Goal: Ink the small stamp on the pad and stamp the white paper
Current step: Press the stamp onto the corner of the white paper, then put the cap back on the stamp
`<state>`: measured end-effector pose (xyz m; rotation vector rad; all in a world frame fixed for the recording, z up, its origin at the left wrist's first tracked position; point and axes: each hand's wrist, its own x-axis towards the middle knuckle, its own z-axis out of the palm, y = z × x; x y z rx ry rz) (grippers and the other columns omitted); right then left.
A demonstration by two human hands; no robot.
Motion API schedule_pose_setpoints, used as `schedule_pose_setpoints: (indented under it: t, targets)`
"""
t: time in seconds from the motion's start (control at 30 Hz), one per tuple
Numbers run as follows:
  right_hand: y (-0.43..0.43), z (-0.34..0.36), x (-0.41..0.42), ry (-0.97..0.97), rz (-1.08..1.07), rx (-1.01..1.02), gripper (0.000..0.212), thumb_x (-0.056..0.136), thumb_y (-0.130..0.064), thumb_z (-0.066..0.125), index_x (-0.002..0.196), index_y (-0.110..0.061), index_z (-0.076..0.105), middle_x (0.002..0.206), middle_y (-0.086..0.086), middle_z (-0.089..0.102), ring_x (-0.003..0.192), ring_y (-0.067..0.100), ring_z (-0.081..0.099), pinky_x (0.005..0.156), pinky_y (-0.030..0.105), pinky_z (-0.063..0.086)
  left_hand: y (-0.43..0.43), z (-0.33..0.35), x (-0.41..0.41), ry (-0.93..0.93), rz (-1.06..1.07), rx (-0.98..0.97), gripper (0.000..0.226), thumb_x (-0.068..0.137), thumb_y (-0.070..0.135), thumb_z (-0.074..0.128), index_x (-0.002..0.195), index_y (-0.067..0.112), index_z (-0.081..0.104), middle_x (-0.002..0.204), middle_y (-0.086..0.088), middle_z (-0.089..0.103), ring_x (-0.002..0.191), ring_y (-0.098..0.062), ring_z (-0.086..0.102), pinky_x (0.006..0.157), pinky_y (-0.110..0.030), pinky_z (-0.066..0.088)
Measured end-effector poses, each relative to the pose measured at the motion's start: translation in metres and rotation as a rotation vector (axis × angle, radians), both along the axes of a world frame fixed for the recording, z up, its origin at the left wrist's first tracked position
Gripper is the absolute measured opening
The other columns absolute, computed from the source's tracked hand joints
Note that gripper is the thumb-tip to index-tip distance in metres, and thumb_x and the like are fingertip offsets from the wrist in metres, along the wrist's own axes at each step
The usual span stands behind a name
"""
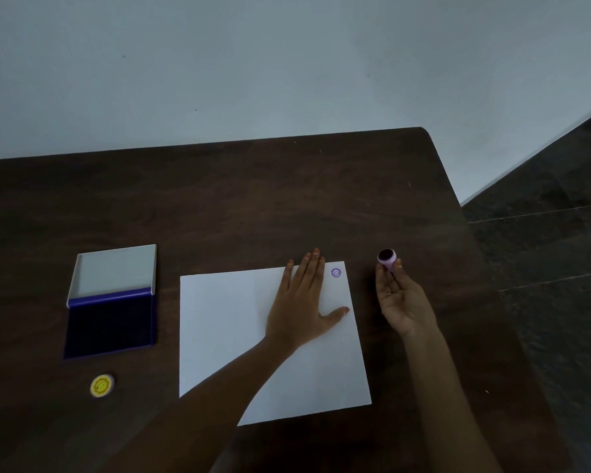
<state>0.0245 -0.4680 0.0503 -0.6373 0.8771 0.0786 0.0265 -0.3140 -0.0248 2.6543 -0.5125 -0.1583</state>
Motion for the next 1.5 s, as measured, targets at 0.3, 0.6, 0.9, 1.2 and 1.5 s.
schedule_pose_setpoints:
  t: [0.3, 0.6, 0.9, 1.2, 1.5]
  targets:
    - [0.017, 0.020, -0.004, -0.052, -0.070, 0.108, 0.008, 0.086, -0.008, 0.053, 0.085, -0.004, 0.060, 0.060, 0.010, 0.074, 0.065, 0.016, 0.071, 0.053, 0.021, 0.059, 0.010, 0.021, -0.003, 0.005, 0.120, -0.314, 0.075, 0.078, 0.048, 0.058, 0.139, 0.016, 0.027, 0.148, -0.006, 0.030, 0.134, -0.023, 0.030, 0.105, -0.031, 0.017]
    - [0.084, 0.039, -0.019, -0.135, 0.109, 0.099, 0.013, 0.086, -0.008, 0.052, 0.081, -0.002, 0.063, 0.063, 0.009, 0.075, 0.060, 0.014, 0.071, 0.053, 0.021, 0.058, 0.090, 0.046, -0.015, -0.175, 0.235, -0.324, 0.059, 0.081, 0.033, 0.062, 0.132, 0.014, 0.041, 0.139, -0.009, 0.044, 0.127, -0.027, 0.041, 0.101, -0.033, 0.027]
    - [0.193, 0.033, -0.043, -0.139, 0.362, 0.170, 0.020, 0.063, -0.010, 0.068, 0.082, -0.003, 0.069, 0.074, 0.010, 0.076, 0.069, 0.016, 0.072, 0.061, 0.024, 0.059, 0.208, 0.042, -0.076, -0.122, 0.439, -0.296, 0.054, 0.084, 0.021, 0.061, 0.133, 0.015, 0.038, 0.138, -0.007, 0.045, 0.127, -0.017, 0.039, 0.103, -0.025, 0.023]
    - [0.277, 0.011, -0.065, -0.066, 0.523, 0.143, 0.014, 0.084, -0.006, 0.055, 0.097, -0.005, 0.060, 0.081, 0.012, 0.074, 0.070, 0.015, 0.072, 0.056, 0.022, 0.059, 0.282, 0.027, -0.131, -0.113, 0.407, -0.160, 0.055, 0.081, 0.032, 0.062, 0.130, 0.017, 0.042, 0.137, -0.007, 0.046, 0.128, -0.018, 0.036, 0.107, -0.027, 0.014]
    - [0.305, -0.008, -0.079, -0.002, 0.567, 0.077, 0.015, 0.086, -0.005, 0.053, 0.101, -0.005, 0.057, 0.101, 0.015, 0.063, 0.095, 0.021, 0.061, 0.061, 0.024, 0.058, 0.295, 0.017, -0.148, -0.043, 0.285, -0.121, 0.039, 0.086, 0.029, 0.051, 0.123, 0.013, 0.051, 0.127, -0.011, 0.052, 0.114, -0.024, 0.048, 0.094, -0.032, 0.037]
